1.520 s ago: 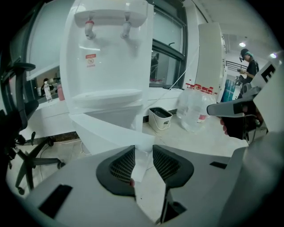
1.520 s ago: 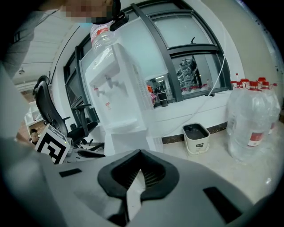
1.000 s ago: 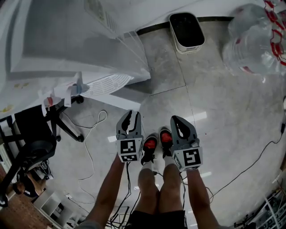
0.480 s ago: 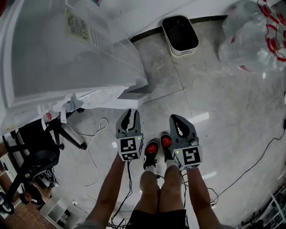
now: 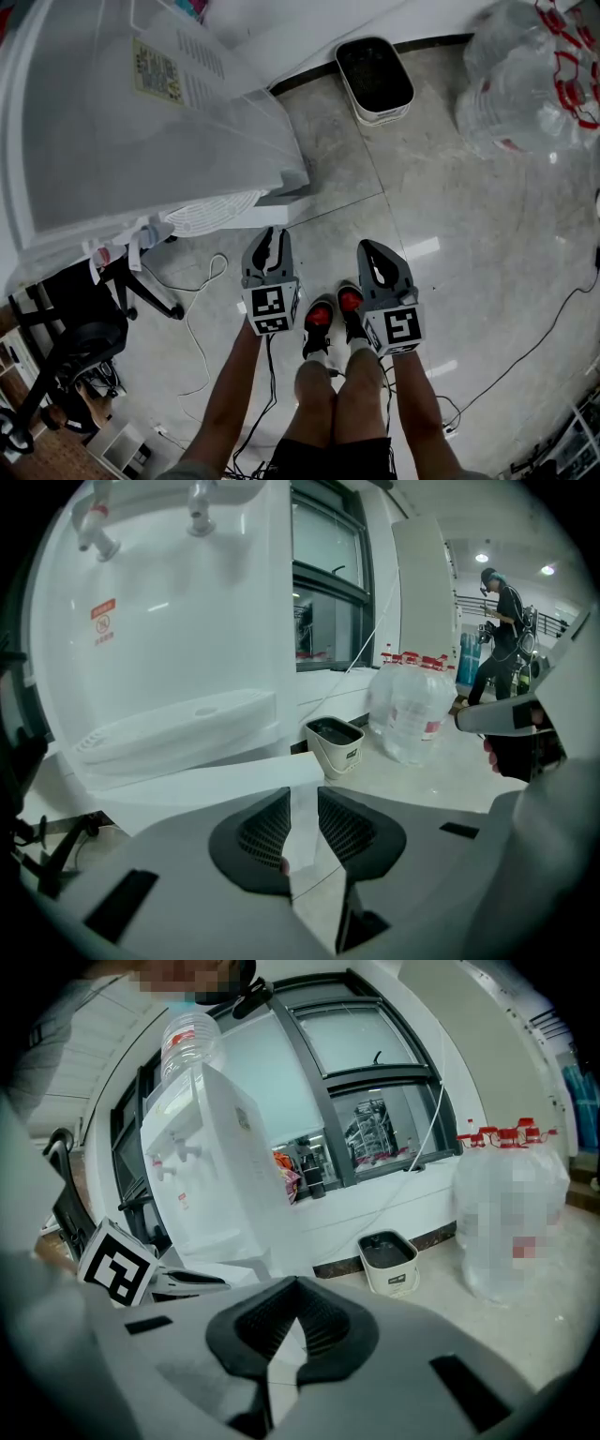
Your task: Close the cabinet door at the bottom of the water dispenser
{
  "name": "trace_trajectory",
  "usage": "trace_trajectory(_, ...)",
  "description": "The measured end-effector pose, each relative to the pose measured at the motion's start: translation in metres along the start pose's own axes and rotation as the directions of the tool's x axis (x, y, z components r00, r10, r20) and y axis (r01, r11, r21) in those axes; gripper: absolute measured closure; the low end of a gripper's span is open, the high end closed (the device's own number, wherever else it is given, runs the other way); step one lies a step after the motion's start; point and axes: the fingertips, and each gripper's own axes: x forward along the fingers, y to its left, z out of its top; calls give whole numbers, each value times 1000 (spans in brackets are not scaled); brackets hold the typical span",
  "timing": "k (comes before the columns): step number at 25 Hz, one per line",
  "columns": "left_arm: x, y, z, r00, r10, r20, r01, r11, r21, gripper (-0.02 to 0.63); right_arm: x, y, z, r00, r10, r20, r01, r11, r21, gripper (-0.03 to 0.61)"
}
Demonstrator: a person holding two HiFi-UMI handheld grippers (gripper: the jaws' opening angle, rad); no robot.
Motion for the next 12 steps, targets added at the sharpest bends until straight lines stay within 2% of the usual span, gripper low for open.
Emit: trace_trajectory(12, 16, 14, 13, 1000, 21, 5, -21, 1000, -9, 505, 9, -5, 5, 1000, -15, 8, 15, 1000, 8, 566)
